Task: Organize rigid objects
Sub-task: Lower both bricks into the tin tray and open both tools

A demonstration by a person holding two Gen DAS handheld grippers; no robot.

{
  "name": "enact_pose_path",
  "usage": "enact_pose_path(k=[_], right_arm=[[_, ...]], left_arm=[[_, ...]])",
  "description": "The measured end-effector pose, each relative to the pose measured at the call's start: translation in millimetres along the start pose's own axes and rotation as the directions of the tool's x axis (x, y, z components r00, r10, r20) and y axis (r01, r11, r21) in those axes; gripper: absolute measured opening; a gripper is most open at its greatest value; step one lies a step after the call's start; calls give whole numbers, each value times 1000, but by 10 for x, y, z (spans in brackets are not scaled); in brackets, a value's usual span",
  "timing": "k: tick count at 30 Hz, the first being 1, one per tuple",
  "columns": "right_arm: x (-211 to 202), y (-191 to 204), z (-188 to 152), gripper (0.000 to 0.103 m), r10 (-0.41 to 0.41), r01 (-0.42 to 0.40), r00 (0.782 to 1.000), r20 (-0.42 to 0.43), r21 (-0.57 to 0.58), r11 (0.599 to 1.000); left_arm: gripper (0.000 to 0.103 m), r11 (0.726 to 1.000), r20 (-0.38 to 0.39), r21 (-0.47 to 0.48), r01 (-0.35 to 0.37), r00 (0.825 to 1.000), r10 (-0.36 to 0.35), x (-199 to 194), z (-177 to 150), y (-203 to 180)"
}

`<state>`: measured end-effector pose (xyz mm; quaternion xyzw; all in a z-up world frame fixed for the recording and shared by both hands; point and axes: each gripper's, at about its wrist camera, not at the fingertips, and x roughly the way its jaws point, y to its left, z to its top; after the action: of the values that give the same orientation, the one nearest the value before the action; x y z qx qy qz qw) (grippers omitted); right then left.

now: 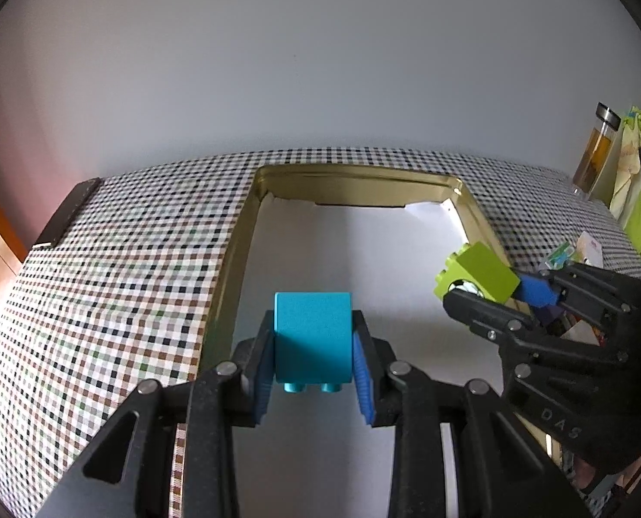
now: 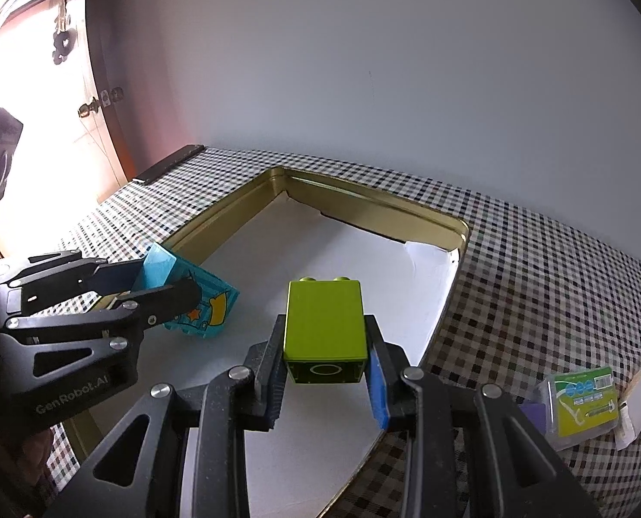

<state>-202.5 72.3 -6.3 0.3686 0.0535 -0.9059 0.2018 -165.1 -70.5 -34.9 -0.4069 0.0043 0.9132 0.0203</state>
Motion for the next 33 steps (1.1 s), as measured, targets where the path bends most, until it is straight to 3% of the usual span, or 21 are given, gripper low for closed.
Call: enact_pose_path(k=[9, 13, 15, 18, 20, 21, 22, 24, 28, 33], right_arm=[[45, 17, 3, 35, -15, 15, 1000, -8, 0, 1000], [48, 8, 20, 42, 0, 0, 1000, -4, 8, 1000], [36, -2, 26, 56, -1, 1, 1000, 3, 14, 1000], [-16, -40, 21, 62, -3, 2, 1000, 15, 29, 1000], [-95, -68, 6, 62, 15, -16, 1000, 28, 43, 999], [-155, -83, -14, 62, 16, -18, 999, 38, 45, 999], [-215, -97, -38, 62, 11, -13, 999, 47, 45, 999], [-394, -128, -115, 62, -1, -2, 997, 78, 37, 999], [-772, -247, -337, 67, -34, 30, 989, 141, 32, 999], [-1230, -523, -752, 75, -121, 107, 973, 195, 80, 991]], left_arm=[[31, 1000, 12, -11, -6, 1000, 7, 39, 34, 72], [58, 1000, 46, -19, -24, 999, 24, -31, 41, 100], [60, 999, 65, -18, -38, 997, 39, -87, 36, 103], [72, 998, 85, -37, -46, 995, 49, -173, -5, 134], [75, 998, 118, -47, -50, 991, 56, -271, -72, 138], [79, 997, 137, -54, -57, 988, 64, -331, -125, 142], [90, 996, 150, -60, -59, 986, 67, -365, -154, 143], [103, 993, 208, -86, -76, 974, 92, -499, -276, 129], [102, 987, 302, -101, -122, 942, 147, -722, -481, 27], [102, 989, 369, -121, -84, 921, 124, -925, -723, -136]])
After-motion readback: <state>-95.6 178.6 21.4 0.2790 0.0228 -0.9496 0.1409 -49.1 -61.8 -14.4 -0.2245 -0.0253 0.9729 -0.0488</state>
